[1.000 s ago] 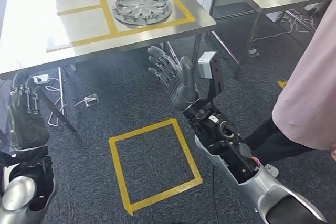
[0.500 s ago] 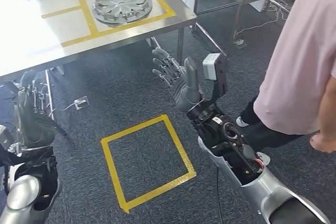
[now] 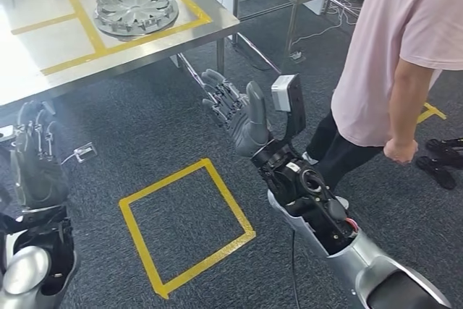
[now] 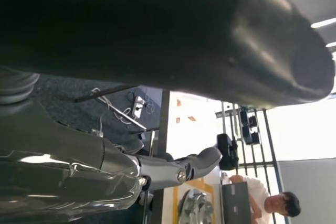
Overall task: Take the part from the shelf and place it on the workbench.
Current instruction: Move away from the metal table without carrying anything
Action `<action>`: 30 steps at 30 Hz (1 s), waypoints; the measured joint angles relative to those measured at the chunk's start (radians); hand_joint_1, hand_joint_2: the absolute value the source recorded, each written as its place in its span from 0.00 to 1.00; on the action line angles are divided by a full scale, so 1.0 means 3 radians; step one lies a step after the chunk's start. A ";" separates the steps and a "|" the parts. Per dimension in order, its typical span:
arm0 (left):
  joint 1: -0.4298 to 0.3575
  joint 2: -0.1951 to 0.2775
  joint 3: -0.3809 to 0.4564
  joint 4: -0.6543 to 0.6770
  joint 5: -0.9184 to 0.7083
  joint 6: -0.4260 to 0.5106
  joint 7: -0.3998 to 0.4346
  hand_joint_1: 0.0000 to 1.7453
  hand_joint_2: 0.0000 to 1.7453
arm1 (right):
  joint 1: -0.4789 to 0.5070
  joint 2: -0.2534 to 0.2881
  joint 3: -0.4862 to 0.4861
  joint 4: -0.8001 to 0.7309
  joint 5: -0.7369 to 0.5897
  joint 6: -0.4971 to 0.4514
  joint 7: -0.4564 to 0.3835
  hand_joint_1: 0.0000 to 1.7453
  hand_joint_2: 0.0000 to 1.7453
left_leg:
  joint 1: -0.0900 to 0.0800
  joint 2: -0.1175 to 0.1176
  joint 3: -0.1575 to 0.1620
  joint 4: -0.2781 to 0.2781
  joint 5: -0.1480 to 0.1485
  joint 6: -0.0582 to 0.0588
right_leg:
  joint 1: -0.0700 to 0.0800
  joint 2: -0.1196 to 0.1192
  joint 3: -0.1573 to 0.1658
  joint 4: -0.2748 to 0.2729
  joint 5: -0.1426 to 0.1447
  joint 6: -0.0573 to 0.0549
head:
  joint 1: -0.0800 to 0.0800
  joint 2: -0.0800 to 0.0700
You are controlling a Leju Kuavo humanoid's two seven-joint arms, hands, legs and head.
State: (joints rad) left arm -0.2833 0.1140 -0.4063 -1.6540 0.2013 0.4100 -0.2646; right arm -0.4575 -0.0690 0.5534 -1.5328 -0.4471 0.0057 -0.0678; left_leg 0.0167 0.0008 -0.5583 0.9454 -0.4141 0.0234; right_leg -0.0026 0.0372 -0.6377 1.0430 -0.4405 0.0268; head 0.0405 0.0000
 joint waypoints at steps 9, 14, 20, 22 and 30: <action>-0.0005 -0.0009 -0.0002 0.0009 0.0007 -0.0002 -0.0008 0.00 0.00 | 0.0028 -0.0007 0.0027 -0.0008 -0.0008 0.0000 -0.0005 0.00 0.00 | -0.0025 0.0228 -0.0012 0.0027 -0.0017 -0.0041 | 0.0000 -0.0277 0.0251 -0.0255 0.0082 0.0011 | 0.0116 0.0000; -0.0014 -0.0011 -0.0004 0.0006 -0.0007 -0.0004 -0.0002 0.00 0.00 | 0.0034 -0.0007 0.0031 -0.0039 0.0006 -0.0021 -0.0018 0.00 0.00 | -0.0021 0.0204 -0.0069 0.0163 -0.0119 -0.0124 | -0.0005 -0.0172 0.0272 -0.0330 0.0106 -0.0098 | 0.0071 0.0000; -0.0006 -0.0011 -0.0008 0.0008 -0.0014 -0.0047 0.0020 0.00 0.00 | 0.0083 -0.0007 0.0036 -0.0070 0.0117 -0.0164 -0.0047 0.00 0.00 | -0.0009 0.0015 -0.0496 0.0997 -0.0384 -0.0138 | -0.0006 0.0010 0.0256 -0.0333 0.0128 -0.0141 | -0.0030 0.0000; -0.0012 -0.0011 -0.0008 0.0009 -0.0015 -0.0052 0.0020 0.00 0.00 | 0.0091 -0.0007 0.0036 -0.0086 0.0132 -0.0189 -0.0051 0.00 0.00 | -0.0004 -0.0045 -0.0290 0.0540 -0.0135 -0.0116 | -0.0006 0.0084 0.0254 -0.0324 0.0130 -0.0134 | -0.0049 0.0000; -0.0044 -0.0026 -0.0013 0.0010 -0.0001 -0.0106 0.0004 0.00 0.00 | 0.0160 -0.0038 0.0005 -0.0153 0.0349 -0.0423 -0.0131 0.00 0.00 | 0.0016 -0.0013 -0.0060 0.0033 0.0024 -0.0023 | 0.0000 0.0075 0.0074 -0.0044 -0.0031 -0.0003 | -0.0005 0.0000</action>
State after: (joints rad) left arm -0.2964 0.1060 -0.4101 -1.6511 0.2010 0.3782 -0.2633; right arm -0.4094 -0.0804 0.5549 -1.5787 -0.3423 -0.1213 -0.1072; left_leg 0.0215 -0.0031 -0.5763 0.9553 -0.4071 0.0165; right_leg -0.0026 0.0598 -0.6155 1.0297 -0.4496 0.0259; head 0.0389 0.0000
